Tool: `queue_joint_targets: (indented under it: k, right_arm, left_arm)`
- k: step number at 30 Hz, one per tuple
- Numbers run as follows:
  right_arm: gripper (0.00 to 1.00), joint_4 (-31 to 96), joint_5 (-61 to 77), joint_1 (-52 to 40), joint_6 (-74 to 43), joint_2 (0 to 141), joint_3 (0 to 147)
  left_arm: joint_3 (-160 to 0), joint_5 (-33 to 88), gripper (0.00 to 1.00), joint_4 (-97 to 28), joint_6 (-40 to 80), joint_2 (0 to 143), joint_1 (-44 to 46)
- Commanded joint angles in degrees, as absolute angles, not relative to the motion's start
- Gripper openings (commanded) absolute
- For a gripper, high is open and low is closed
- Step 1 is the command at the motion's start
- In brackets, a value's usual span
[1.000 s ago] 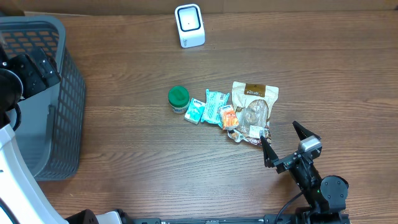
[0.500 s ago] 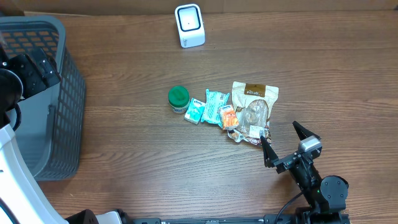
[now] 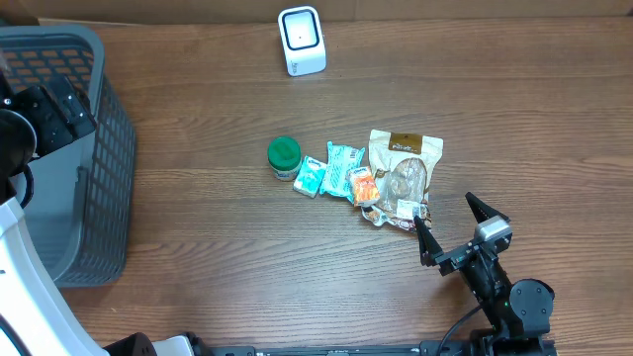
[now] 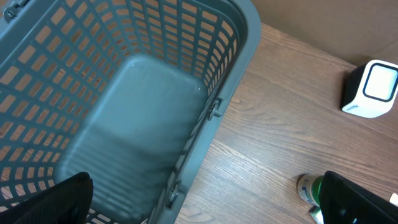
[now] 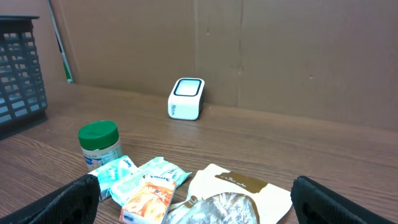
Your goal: Scan the item barcode
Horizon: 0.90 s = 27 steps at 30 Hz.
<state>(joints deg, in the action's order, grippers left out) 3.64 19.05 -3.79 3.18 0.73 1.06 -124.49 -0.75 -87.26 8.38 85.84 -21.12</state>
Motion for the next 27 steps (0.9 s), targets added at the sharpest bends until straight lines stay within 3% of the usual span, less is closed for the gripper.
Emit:
queue_joint_targets:
  k: [1,11,17,27]
  right_arm:
    - [1.0,3.3,18.7,-3.7,3.0,0.3,0.5]
    - [1.0,2.6,19.6,-3.7,-0.3,0.4,0.5]
    - [1.0,-2.0,29.6,-3.7,-6.3,0.4,1.2]
    - [1.0,8.4,32.5,-2.9,-6.2,12.1,18.7]
  left_arm:
    - [-124.9,-1.5,1.0,-87.0,7.5,86.1,-21.4]
    - [-124.9,-1.5,0.99,-87.0,7.5,86.1,-21.4]
    - [-124.9,-1.5,1.0,-87.0,7.5,86.1,-21.4]
    - [-124.9,-1.5,1.0,-87.0,7.5,86.1,-21.3]
